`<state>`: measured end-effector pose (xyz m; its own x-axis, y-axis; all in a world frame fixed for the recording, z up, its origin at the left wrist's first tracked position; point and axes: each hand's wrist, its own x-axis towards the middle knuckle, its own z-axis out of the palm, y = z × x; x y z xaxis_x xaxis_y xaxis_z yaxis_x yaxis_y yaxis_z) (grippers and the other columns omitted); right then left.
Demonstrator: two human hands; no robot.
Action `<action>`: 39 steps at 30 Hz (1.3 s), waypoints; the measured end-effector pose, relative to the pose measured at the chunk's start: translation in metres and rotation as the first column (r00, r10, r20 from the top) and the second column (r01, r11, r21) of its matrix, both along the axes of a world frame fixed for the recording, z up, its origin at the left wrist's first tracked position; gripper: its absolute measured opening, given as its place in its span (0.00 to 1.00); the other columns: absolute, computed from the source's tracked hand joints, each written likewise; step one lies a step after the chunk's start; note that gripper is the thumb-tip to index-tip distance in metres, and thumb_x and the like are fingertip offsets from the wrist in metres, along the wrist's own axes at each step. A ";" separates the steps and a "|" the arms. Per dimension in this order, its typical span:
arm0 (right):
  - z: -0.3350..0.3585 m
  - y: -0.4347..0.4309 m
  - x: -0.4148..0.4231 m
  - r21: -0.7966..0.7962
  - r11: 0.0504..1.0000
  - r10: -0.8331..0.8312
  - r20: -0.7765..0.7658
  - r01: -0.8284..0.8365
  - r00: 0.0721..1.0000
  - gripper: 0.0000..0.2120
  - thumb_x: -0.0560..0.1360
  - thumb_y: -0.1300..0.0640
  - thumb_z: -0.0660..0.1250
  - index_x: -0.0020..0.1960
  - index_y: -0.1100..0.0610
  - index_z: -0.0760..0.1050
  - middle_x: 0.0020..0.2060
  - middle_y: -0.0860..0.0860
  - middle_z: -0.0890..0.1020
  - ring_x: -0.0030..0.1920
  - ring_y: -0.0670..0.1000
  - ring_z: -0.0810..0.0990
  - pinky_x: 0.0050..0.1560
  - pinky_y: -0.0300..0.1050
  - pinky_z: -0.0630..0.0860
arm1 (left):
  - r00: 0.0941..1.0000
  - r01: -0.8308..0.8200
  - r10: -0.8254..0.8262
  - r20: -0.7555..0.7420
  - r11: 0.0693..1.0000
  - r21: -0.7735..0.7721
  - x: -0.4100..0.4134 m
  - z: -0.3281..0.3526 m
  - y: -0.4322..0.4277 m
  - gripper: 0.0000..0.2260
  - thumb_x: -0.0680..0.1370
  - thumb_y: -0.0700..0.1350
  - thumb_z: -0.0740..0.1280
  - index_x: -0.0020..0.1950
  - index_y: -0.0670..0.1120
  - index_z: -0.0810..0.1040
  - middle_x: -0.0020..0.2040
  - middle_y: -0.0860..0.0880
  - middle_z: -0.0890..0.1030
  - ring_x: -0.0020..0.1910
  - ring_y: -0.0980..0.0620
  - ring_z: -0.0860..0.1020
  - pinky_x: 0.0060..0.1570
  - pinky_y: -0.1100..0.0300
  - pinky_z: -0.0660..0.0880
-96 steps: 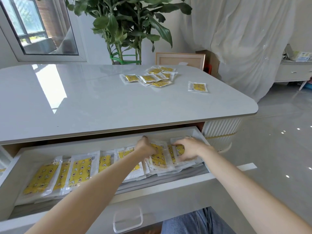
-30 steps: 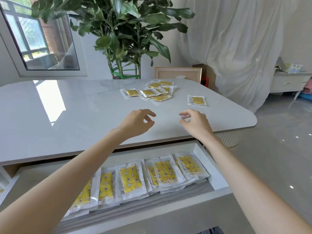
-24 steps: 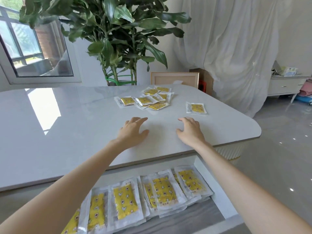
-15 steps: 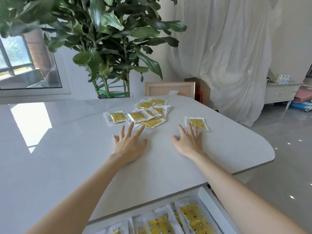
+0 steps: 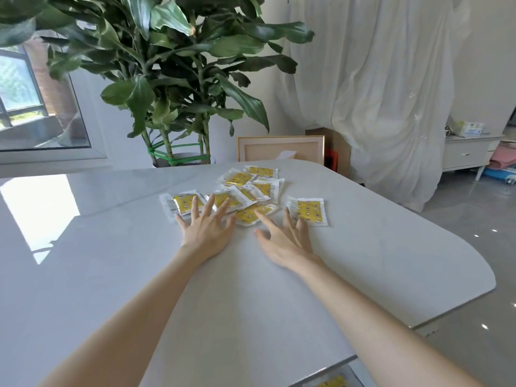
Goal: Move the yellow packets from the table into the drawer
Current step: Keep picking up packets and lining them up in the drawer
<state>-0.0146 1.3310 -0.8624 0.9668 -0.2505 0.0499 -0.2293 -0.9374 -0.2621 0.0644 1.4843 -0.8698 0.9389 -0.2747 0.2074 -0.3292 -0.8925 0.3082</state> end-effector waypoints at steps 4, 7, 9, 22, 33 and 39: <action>0.002 0.006 0.002 -0.008 1.000 0.010 -0.004 -0.010 1.000 0.21 0.81 0.40 0.44 0.73 0.30 0.54 0.78 0.55 0.45 0.73 0.67 0.50 0.74 0.58 0.45 | 0.999 0.029 -0.027 -0.038 0.999 0.046 0.001 0.001 0.001 0.21 0.81 0.57 0.46 0.76 0.63 0.53 0.78 0.56 0.50 0.78 0.48 0.41 0.69 0.32 0.38; 0.001 0.007 0.001 -0.003 1.000 0.006 -0.015 -0.006 1.000 0.21 0.80 0.38 0.44 0.73 0.31 0.54 0.78 0.54 0.49 0.74 0.68 0.49 0.74 0.57 0.42 | 0.998 0.033 -0.028 -0.054 0.995 0.091 -0.004 0.002 0.004 0.22 0.81 0.55 0.45 0.76 0.61 0.51 0.79 0.55 0.49 0.78 0.49 0.44 0.71 0.36 0.38; 0.000 0.008 -0.001 -0.005 1.000 0.008 -0.029 -0.008 1.000 0.22 0.80 0.37 0.44 0.73 0.31 0.54 0.78 0.54 0.51 0.75 0.68 0.46 0.74 0.58 0.41 | 0.996 0.038 -0.029 -0.079 0.993 0.109 -0.009 0.004 0.006 0.23 0.81 0.54 0.44 0.77 0.60 0.50 0.79 0.54 0.48 0.78 0.50 0.44 0.72 0.38 0.38; 0.000 0.020 -0.049 -0.014 0.999 0.041 0.009 -0.041 0.999 0.23 0.80 0.38 0.48 0.74 0.38 0.59 0.77 0.49 0.57 0.75 0.65 0.51 0.75 0.57 0.46 | 0.998 0.042 -0.038 -0.055 0.997 0.058 -0.067 0.005 0.041 0.22 0.81 0.52 0.47 0.76 0.56 0.57 0.77 0.54 0.56 0.78 0.51 0.47 0.73 0.43 0.44; -0.012 0.049 -0.116 0.029 0.986 0.162 0.101 -0.165 0.982 0.22 0.79 0.39 0.50 0.70 0.42 0.68 0.74 0.48 0.65 0.76 0.57 0.56 0.76 0.55 0.46 | 0.998 0.026 -0.017 0.057 0.986 -0.162 -0.136 -0.004 0.099 0.18 0.79 0.43 0.56 0.68 0.49 0.73 0.68 0.51 0.73 0.75 0.45 0.60 0.73 0.54 0.58; 0.001 0.079 -0.163 0.074 0.963 0.247 0.155 -0.260 0.957 0.18 0.79 0.42 0.55 0.64 0.46 0.73 0.71 0.47 0.70 0.74 0.56 0.60 0.76 0.50 0.50 | 0.980 -0.037 0.075 0.183 0.979 -0.200 -0.180 0.000 0.127 0.14 0.76 0.38 0.57 0.51 0.42 0.82 0.50 0.44 0.82 0.59 0.43 0.75 0.68 0.57 0.64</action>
<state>-0.1774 1.4104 -0.8611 0.9835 -0.0082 0.1807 0.0590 -0.9298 -0.3633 -0.1158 1.6113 -0.8701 0.8905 -0.1599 0.4260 -0.3492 -0.8403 0.4147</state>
